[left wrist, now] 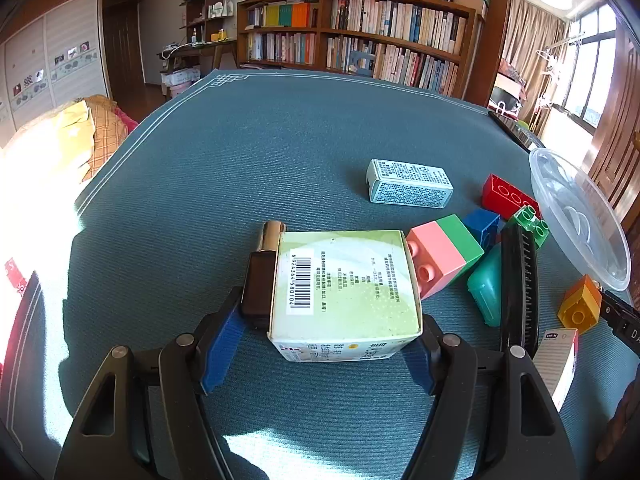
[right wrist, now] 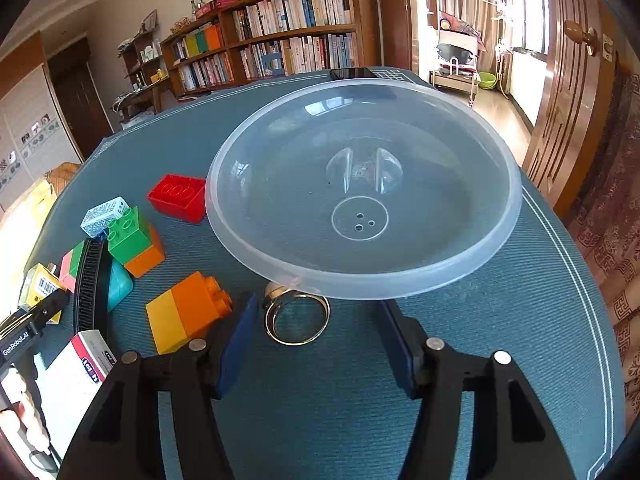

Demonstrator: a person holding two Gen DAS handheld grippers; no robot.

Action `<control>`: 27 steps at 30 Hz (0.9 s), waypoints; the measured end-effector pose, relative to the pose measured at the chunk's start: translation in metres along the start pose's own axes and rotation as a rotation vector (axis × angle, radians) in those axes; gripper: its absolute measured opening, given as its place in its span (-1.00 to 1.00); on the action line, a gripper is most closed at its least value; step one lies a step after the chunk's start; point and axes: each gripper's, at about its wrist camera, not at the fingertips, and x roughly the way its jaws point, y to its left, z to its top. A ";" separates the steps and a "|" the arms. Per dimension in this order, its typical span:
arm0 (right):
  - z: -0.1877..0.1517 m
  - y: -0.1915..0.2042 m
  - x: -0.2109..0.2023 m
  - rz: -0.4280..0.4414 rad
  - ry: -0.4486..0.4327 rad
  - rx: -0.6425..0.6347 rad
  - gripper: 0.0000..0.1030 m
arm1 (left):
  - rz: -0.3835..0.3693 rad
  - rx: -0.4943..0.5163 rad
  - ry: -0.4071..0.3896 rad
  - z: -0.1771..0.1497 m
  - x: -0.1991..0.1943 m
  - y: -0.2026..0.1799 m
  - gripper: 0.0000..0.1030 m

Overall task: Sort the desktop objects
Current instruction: 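Grasp the green-and-white box and brown bottle with left tool while right tool approaches gold rings, then close the right tool on the gold rings and lift them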

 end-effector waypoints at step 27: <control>-0.020 0.042 -0.037 0.132 -0.041 -0.172 -0.26 | 0.062 0.030 -0.073 0.000 -0.016 -0.006 0.43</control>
